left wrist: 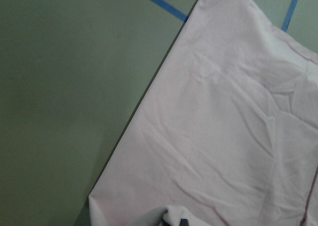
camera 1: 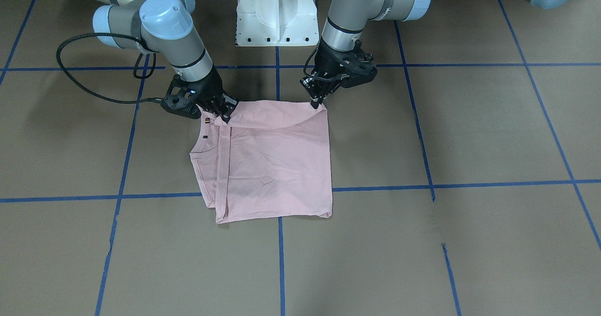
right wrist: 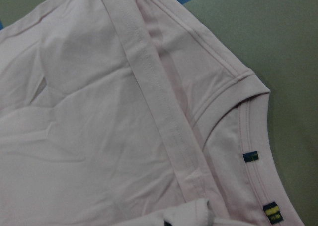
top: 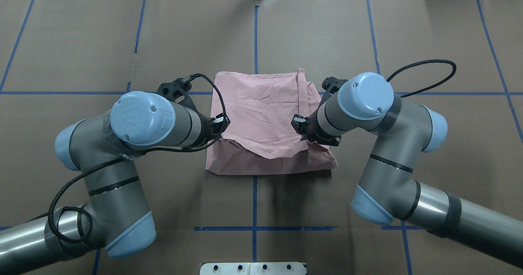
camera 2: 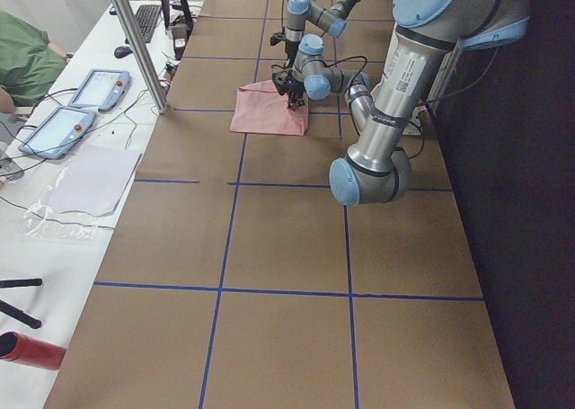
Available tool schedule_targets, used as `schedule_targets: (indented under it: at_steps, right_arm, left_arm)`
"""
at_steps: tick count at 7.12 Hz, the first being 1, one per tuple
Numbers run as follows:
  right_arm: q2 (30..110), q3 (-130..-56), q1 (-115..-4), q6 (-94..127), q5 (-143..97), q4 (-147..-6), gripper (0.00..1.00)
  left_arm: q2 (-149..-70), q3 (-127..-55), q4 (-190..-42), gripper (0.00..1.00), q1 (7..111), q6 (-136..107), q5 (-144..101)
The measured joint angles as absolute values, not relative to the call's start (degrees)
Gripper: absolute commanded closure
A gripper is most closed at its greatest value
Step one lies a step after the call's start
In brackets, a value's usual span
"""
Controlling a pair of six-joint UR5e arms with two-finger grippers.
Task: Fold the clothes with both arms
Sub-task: 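Release the shirt and raise both grippers away from it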
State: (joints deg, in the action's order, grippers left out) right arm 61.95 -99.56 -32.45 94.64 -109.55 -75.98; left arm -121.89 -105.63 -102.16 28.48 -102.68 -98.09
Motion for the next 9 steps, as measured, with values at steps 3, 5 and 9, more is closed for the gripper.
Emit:
schedule_targets:
  at_steps: [3,5,9]
  right_arm:
    - [52.3,-85.7,-38.6,94.0,-110.2,-75.2,0.0]
    - [45.4,-71.0,-42.3,92.4,-110.2,-70.0,0.0]
    - [43.9,-61.7,-49.5,86.0,-113.4,-64.8,0.0]
  left_arm:
    - [-130.8,-87.1,-111.7,0.2,36.6,-102.4,-98.1]
    - [-133.7,-76.2,-118.3,0.0,40.8,-99.2,-98.0]
    - [-134.3,-72.8,-120.7,0.0,44.1,-94.6,-99.2]
